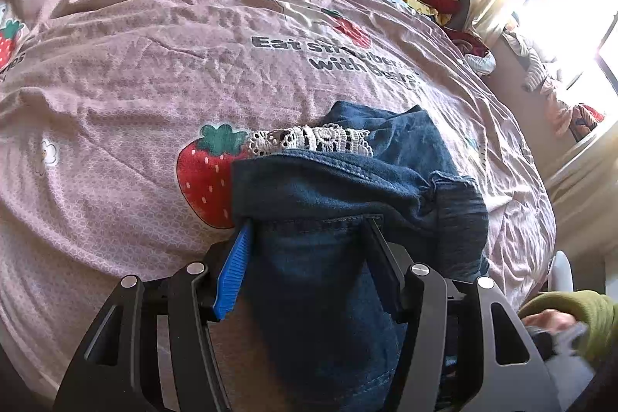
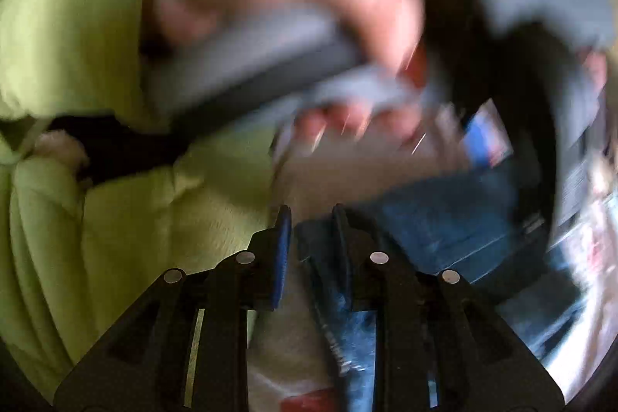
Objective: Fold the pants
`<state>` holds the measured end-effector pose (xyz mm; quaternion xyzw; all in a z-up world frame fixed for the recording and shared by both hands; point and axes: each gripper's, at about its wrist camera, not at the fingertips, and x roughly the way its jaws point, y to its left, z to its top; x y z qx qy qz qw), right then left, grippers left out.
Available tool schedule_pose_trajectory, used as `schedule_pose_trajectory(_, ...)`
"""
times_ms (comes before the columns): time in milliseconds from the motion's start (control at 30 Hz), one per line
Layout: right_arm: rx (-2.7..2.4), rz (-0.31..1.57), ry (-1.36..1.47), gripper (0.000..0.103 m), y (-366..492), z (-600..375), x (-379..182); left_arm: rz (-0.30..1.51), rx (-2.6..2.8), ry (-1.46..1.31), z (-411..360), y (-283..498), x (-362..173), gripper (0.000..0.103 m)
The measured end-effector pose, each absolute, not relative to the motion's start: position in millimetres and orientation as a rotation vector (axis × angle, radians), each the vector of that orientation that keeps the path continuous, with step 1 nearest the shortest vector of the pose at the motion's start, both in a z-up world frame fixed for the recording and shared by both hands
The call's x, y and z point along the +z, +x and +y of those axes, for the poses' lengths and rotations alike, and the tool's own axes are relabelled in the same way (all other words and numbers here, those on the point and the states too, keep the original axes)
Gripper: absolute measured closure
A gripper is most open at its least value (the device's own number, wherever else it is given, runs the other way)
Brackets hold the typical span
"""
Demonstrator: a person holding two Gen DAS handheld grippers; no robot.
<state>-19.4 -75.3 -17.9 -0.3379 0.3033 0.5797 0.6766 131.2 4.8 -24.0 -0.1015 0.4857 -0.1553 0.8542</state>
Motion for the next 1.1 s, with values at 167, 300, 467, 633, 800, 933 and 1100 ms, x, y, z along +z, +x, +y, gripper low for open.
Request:
schedule_pose_trajectory(167, 1.318, 0.711, -0.688, 0.087, -25, -86, -13, 1.014, -0.332, -0.223, 7, 132, -26, 0.046)
schedule_pose_trajectory(300, 1.314, 0.733, -0.653, 0.087, -32, -93, -7, 1.008, -0.328, -0.229, 7, 131, -26, 0.046)
schedule_pose_trajectory(467, 1.326, 0.77, -0.61, 0.086, -40, -104, 8, 0.988, -0.319, -0.22, 5, 125, -20, 0.047)
schedule_pose_trajectory(633, 1.271, 0.734, -0.53, 0.078, -54, -131, 28, 0.965, -0.319, -0.221, 6, 118, -10, 0.048)
schedule_pose_trajectory(800, 1.198, 0.684, -0.425, 0.064, -44, -170, 61, 0.935, -0.322, -0.204, 2, 110, 2, 0.048)
schedule_pose_trajectory(933, 1.135, 0.643, -0.377, 0.053, -36, -186, 89, 0.911, -0.316, -0.189, 0, 102, 13, 0.005)
schedule_pose_trajectory(1100, 1.064, 0.604, -0.33, 0.043, -19, -193, 88, 0.867, -0.299, -0.137, -4, 92, 29, 0.005)
